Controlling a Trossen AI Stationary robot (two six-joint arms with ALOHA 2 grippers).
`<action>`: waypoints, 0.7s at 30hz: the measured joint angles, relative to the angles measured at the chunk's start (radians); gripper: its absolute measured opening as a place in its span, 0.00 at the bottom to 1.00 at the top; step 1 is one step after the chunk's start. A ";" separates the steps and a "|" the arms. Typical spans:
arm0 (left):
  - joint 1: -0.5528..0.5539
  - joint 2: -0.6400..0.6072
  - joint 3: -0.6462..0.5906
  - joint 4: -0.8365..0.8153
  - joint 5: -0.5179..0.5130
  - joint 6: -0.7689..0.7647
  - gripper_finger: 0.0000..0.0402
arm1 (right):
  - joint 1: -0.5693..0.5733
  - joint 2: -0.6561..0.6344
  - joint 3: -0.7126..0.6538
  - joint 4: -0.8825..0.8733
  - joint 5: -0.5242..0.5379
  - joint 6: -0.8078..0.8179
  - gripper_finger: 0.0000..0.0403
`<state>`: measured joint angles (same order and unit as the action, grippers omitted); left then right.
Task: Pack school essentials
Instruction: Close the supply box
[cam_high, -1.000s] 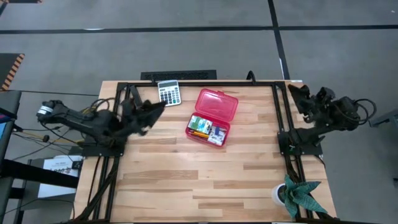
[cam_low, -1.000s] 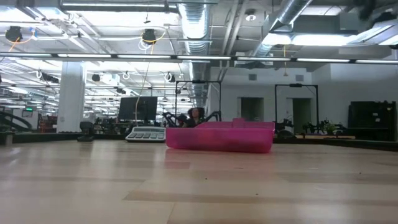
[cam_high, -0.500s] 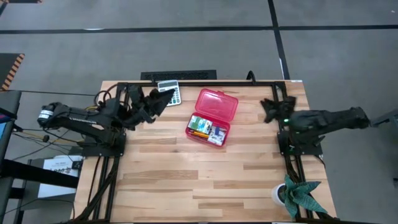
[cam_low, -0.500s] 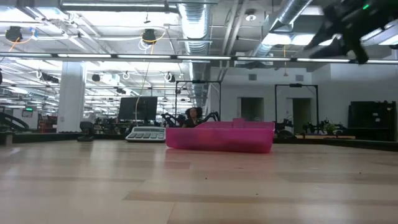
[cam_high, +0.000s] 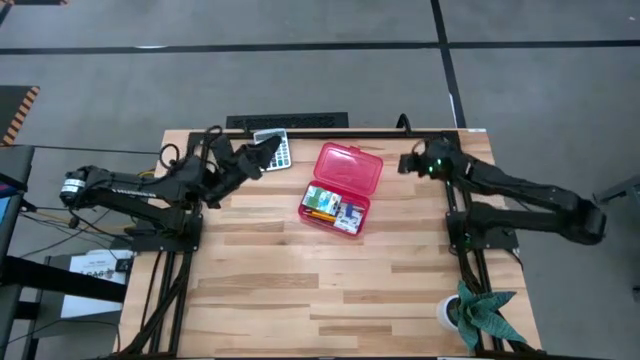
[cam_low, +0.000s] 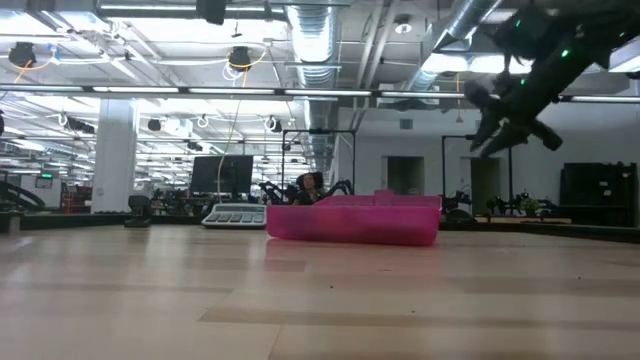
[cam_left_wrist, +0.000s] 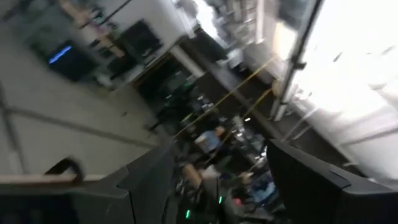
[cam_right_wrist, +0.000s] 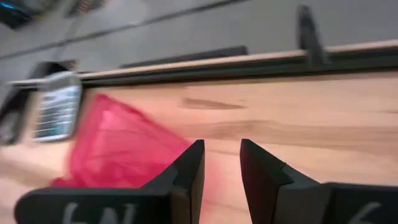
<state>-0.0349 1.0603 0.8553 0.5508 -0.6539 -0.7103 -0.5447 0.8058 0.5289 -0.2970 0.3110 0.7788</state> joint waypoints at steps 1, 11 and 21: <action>0.001 0.000 0.000 -0.031 -0.006 -0.024 0.63 | -0.042 0.018 0.000 0.003 -0.010 -0.007 0.27; 0.102 0.000 -0.001 -0.419 -0.039 -0.336 0.63 | -0.364 0.322 0.000 0.171 -0.283 -0.118 0.27; 0.323 0.090 0.000 -0.496 0.430 -0.363 0.58 | -0.444 0.657 0.084 0.284 -0.502 -0.154 0.25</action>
<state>0.2882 1.1501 0.8551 0.0548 -0.2238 -1.0732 -0.9890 1.4628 0.6128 -0.0129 -0.1913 0.6250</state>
